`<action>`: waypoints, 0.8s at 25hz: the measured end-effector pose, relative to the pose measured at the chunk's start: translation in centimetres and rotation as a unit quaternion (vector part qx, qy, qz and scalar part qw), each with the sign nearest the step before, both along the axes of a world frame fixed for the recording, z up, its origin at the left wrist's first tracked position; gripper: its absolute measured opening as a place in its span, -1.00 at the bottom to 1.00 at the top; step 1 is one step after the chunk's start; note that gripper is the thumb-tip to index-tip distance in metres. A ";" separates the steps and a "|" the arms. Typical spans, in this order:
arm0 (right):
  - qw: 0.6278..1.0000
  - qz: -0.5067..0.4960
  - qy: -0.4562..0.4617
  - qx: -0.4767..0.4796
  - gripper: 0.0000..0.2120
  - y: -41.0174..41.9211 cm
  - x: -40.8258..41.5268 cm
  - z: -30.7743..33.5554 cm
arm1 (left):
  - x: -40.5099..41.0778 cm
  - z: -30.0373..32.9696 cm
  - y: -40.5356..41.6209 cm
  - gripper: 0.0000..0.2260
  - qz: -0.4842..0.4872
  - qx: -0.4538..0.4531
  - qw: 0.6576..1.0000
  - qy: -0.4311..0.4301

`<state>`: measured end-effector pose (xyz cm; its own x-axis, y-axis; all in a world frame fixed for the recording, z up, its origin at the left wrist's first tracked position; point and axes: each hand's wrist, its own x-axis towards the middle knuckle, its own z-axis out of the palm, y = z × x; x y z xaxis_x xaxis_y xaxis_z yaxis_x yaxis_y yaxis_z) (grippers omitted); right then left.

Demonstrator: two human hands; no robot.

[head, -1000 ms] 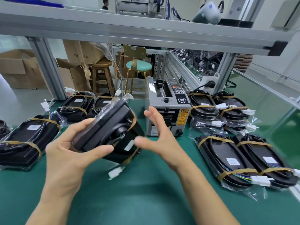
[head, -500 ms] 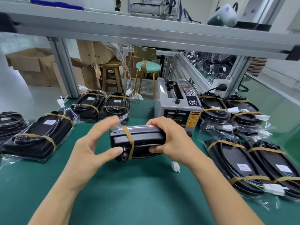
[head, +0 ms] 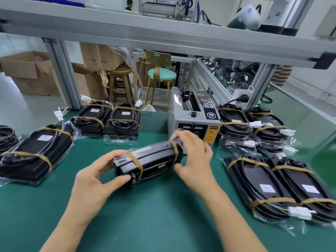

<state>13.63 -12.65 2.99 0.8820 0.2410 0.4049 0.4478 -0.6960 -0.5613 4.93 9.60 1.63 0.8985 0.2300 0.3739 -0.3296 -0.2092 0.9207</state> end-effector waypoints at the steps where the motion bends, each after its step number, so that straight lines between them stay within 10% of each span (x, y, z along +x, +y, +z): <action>1: 0.993 -0.072 0.030 0.085 -0.43 -0.8 0.2 0.1 | -0.1 -0.1 -0.3 -0.47 0.007 0.017 1.000 -0.005; 4: 0.914 -0.194 0.147 0.325 -0.87 -1.9 1.8 1.1 | -0.4 -0.4 -0.9 -0.45 0.023 0.085 0.996 -0.017; 14: 0.854 -0.286 0.194 0.390 -0.79 0.4 5.5 1.9 | -1.6 -0.1 -2.1 -0.43 0.055 0.120 0.991 -0.023; 20: 0.750 -0.227 0.289 0.550 -0.82 0.6 2.8 4.2 | -2.3 0.4 -2.9 -0.45 0.064 0.115 0.991 -0.026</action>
